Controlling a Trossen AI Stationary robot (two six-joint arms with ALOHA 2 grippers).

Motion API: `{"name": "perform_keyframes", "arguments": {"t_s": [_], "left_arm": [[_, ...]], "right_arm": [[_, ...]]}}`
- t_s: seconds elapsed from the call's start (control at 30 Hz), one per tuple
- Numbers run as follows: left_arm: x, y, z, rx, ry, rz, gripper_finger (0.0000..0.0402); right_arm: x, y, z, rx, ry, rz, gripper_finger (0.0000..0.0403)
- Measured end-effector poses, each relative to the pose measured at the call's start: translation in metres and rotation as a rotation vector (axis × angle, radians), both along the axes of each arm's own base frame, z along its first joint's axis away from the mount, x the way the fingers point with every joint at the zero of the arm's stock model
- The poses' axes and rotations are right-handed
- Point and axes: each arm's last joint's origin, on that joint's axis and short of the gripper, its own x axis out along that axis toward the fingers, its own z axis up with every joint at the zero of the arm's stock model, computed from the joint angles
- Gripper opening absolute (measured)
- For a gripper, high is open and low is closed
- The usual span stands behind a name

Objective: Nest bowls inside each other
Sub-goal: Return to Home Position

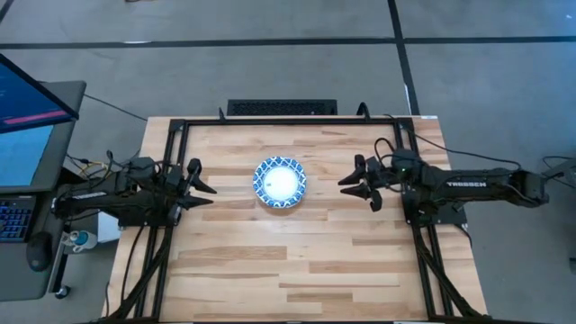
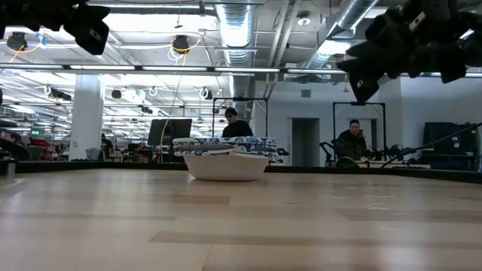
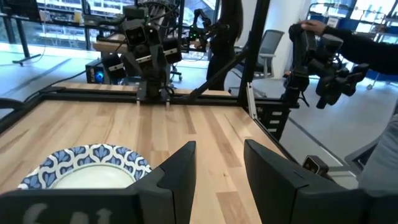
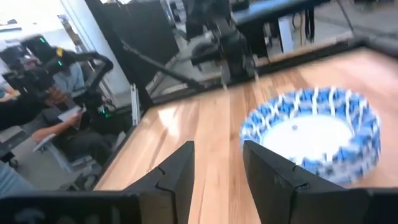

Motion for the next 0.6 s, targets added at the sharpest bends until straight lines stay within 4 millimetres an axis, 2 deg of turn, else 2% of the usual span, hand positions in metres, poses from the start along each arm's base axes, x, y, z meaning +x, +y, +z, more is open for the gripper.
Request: {"name": "perform_keyframes", "arguments": {"t_s": [0.2,0.6], "left_arm": [[0.000,0.000,0.000,-0.014,0.003,0.001,0.0125],[0.000,0.000,0.000,-0.017,0.004,0.001,0.0125]], "right_arm": [[-0.016,0.005,-0.001,0.025,0.084,0.000,0.0159],[-0.039,0.012,0.009,0.011,0.038,0.005,0.0159]]}}
